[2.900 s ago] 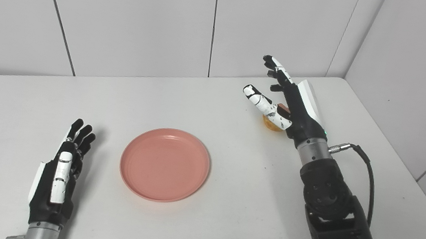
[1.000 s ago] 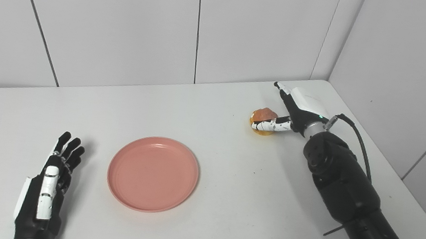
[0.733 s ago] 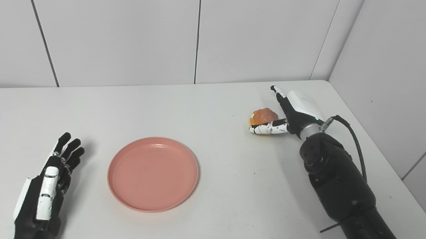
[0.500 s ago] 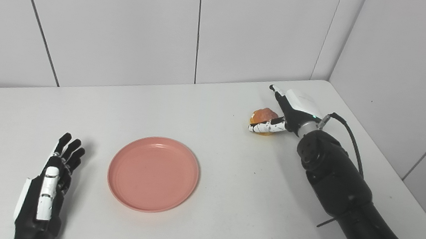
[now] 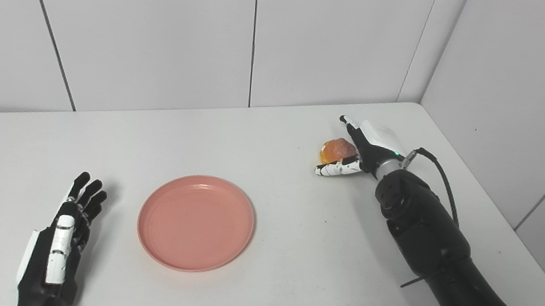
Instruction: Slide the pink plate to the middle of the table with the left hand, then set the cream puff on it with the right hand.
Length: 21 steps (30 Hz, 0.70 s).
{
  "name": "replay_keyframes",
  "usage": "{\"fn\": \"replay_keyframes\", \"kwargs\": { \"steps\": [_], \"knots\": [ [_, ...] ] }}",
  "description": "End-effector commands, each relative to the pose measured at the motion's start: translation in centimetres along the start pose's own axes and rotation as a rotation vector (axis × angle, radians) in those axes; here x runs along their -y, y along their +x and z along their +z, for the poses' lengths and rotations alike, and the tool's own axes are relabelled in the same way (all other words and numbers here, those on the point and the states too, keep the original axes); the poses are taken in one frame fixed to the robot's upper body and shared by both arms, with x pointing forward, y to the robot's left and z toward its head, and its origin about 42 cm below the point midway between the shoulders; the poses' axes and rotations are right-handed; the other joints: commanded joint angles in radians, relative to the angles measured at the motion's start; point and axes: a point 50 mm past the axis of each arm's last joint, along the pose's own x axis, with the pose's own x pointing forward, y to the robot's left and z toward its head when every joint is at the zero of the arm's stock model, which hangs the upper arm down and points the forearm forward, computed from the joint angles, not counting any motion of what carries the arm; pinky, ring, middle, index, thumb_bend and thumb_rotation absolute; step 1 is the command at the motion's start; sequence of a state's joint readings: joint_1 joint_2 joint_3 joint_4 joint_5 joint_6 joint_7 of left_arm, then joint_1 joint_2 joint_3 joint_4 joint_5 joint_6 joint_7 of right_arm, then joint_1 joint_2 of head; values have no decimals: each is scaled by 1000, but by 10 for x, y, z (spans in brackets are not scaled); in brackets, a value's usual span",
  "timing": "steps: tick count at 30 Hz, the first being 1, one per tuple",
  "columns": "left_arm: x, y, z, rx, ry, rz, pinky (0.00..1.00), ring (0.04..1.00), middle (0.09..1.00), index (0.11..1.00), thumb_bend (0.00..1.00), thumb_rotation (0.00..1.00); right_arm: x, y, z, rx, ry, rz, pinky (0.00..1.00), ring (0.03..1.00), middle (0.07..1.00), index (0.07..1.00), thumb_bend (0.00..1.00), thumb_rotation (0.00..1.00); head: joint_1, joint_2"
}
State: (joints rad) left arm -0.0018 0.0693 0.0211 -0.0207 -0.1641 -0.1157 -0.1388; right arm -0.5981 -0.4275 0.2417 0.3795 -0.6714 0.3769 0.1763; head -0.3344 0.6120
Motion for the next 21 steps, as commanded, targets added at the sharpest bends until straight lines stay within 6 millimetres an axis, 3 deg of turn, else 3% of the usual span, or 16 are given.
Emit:
{"fn": "replay_keyframes", "kwargs": {
  "steps": [1,9,21],
  "knots": [
    [-3,-24,-26,-105,-10,27,977,933,943,930,427,1000,32,8,19,77,-5,-87,708,861,946,954,906,417,3,-1],
    [-2,-25,-24,-103,-10,26,975,932,943,931,435,1000,30,13,18,60,-10,-65,707,859,946,955,896,411,9,5],
    [-4,-23,-28,-101,-16,20,981,934,944,933,448,1000,25,22,15,33,-50,-59,642,786,861,919,885,372,13,11]
  ]
}}
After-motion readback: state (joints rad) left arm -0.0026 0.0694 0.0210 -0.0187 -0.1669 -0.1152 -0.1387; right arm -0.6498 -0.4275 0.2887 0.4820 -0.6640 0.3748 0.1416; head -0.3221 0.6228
